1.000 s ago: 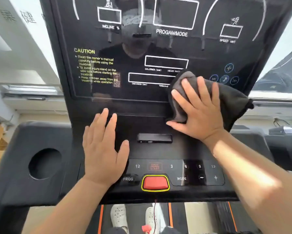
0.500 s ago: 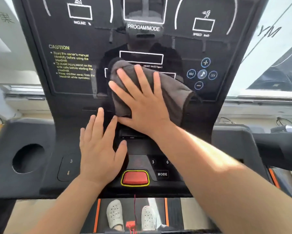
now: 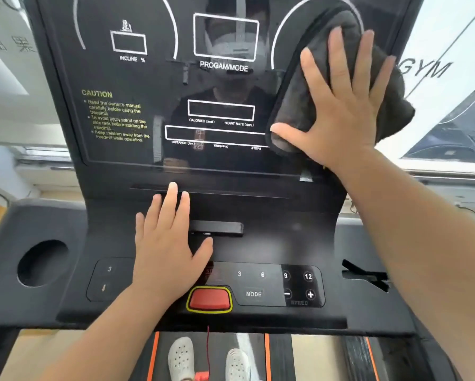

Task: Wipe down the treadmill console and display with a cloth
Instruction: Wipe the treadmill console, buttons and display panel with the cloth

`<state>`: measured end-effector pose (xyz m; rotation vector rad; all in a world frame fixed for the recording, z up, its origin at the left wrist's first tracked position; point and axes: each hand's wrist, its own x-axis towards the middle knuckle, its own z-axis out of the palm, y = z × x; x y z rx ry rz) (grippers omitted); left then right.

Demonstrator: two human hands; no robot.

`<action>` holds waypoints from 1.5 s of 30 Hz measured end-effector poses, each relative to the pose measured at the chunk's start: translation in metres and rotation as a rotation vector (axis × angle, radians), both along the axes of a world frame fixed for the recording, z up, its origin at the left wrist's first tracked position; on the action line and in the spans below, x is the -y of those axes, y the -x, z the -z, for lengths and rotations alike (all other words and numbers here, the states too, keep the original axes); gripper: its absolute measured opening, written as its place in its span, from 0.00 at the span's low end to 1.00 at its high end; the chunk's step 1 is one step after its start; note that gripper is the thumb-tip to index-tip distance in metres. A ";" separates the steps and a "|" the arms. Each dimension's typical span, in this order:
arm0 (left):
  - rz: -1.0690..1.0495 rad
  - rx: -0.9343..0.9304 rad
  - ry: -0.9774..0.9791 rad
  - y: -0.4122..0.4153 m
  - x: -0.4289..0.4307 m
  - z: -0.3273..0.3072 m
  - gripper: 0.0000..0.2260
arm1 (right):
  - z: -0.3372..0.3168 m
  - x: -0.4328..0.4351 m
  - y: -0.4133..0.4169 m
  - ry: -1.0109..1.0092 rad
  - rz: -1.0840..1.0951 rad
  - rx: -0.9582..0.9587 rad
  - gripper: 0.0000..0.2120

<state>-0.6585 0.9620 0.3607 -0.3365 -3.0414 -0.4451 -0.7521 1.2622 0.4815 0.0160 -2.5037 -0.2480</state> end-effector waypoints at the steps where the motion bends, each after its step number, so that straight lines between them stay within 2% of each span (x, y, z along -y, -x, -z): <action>1: -0.003 0.000 0.003 0.000 -0.001 -0.002 0.38 | -0.010 0.006 0.007 0.015 0.029 -0.009 0.51; 4: -0.019 -0.008 0.003 -0.001 -0.004 -0.007 0.38 | -0.009 0.028 0.010 0.049 0.050 -0.010 0.52; 8: -0.045 -0.025 -0.019 -0.001 -0.010 -0.008 0.38 | 0.046 0.044 -0.021 -0.013 -0.104 0.065 0.49; 11: -0.061 -0.029 -0.032 -0.002 -0.015 -0.006 0.40 | 0.089 0.029 -0.049 -0.022 -0.175 0.090 0.46; 14: -0.068 -0.004 0.006 -0.003 -0.020 -0.005 0.42 | 0.101 -0.002 -0.064 -0.005 -0.172 0.110 0.45; 18: -0.095 -0.001 0.032 -0.004 -0.034 -0.013 0.42 | 0.070 -0.019 -0.049 0.019 -0.116 0.078 0.45; 24: 0.038 -0.098 0.000 0.001 -0.058 -0.033 0.41 | -0.015 0.005 0.012 0.116 0.060 -0.034 0.46; 27: 0.063 -0.142 0.013 0.010 -0.062 -0.036 0.40 | -0.017 0.021 0.016 0.091 0.042 -0.036 0.47; 31: 0.056 -0.181 0.001 0.023 -0.063 -0.037 0.40 | 0.028 0.019 -0.011 -0.023 -0.140 0.030 0.45; 34: 0.057 -0.216 -0.009 0.026 -0.062 -0.038 0.39 | 0.048 -0.010 -0.027 -0.046 -0.175 0.007 0.44; 37: 0.059 -0.237 -0.028 0.028 -0.059 -0.040 0.39 | 0.022 -0.031 -0.013 0.021 -0.057 -0.038 0.46; 41: 0.069 -0.241 -0.063 0.031 -0.053 -0.043 0.37 | -0.040 -0.017 0.027 0.195 0.118 -0.098 0.48; 45: 0.092 -0.262 -0.164 0.032 -0.050 -0.044 0.35 | -0.059 0.025 0.045 0.131 0.069 -0.084 0.47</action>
